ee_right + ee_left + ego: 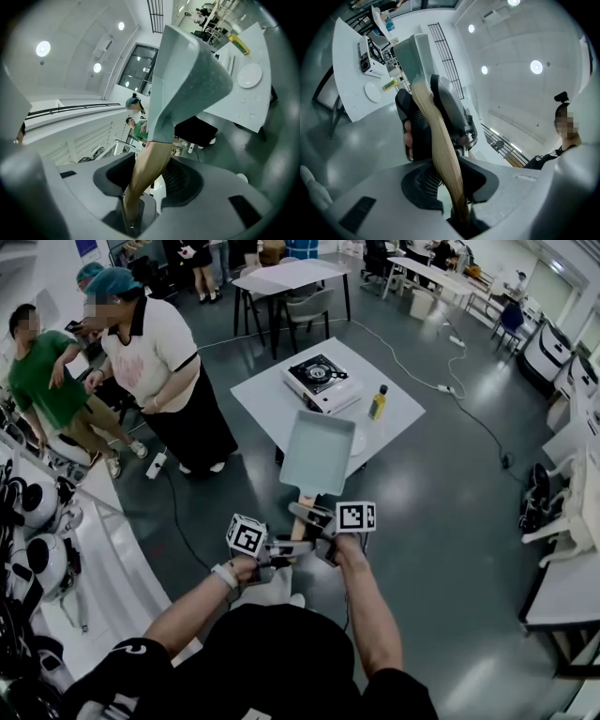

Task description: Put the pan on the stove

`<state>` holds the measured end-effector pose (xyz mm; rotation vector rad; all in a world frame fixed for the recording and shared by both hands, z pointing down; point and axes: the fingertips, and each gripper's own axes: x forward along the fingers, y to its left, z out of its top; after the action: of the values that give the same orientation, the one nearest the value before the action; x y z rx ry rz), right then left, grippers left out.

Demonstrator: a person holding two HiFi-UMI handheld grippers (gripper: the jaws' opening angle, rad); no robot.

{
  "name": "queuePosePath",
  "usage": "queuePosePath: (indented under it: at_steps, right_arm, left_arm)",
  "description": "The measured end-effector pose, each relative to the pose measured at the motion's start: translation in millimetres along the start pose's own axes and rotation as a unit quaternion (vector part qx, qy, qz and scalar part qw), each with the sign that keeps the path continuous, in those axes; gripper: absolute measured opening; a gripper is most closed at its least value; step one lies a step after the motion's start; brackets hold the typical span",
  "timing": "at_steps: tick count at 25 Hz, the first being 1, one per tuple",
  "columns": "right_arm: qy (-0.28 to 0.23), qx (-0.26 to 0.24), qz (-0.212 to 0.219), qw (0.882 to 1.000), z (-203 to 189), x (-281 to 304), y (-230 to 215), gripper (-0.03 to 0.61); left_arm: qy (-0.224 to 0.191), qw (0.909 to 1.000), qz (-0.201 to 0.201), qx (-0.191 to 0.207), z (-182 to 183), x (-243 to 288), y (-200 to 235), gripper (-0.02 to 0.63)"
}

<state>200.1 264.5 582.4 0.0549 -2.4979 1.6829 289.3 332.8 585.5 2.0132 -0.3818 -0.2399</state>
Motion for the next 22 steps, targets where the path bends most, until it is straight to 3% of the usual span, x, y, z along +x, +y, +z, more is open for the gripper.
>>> queuePosePath:
  at_steps: [4, 12, 17, 20, 22]
  right_arm:
    - [-0.003, -0.004, -0.02, 1.0, 9.2, -4.9, -8.3, 0.166]
    - [-0.012, -0.007, -0.018, 1.0, 35.5, -3.7, -18.9, 0.167]
    - [-0.014, -0.017, 0.017, 1.0, 56.8, 12.7, -16.2, 0.167]
    - [-0.01, 0.0, -0.018, 1.0, 68.5, 17.2, -31.0, 0.167]
    - [-0.012, -0.023, 0.027, 0.999, 83.9, 29.5, -22.5, 0.167]
  left_arm:
    - [0.007, 1.0, -0.007, -0.002, 6.9, 5.1, 1.9, 0.074]
    - [0.015, 0.9998, -0.013, 0.002, 29.4, 12.4, 13.4, 0.075]
    - [0.015, 0.9997, -0.016, 0.005, 50.4, 8.9, 25.1, 0.075]
    - [0.013, 0.9998, -0.016, 0.003, 65.8, 5.9, 34.0, 0.075]
    - [0.011, 0.9998, -0.019, 0.002, 78.3, 4.3, 39.6, 0.075]
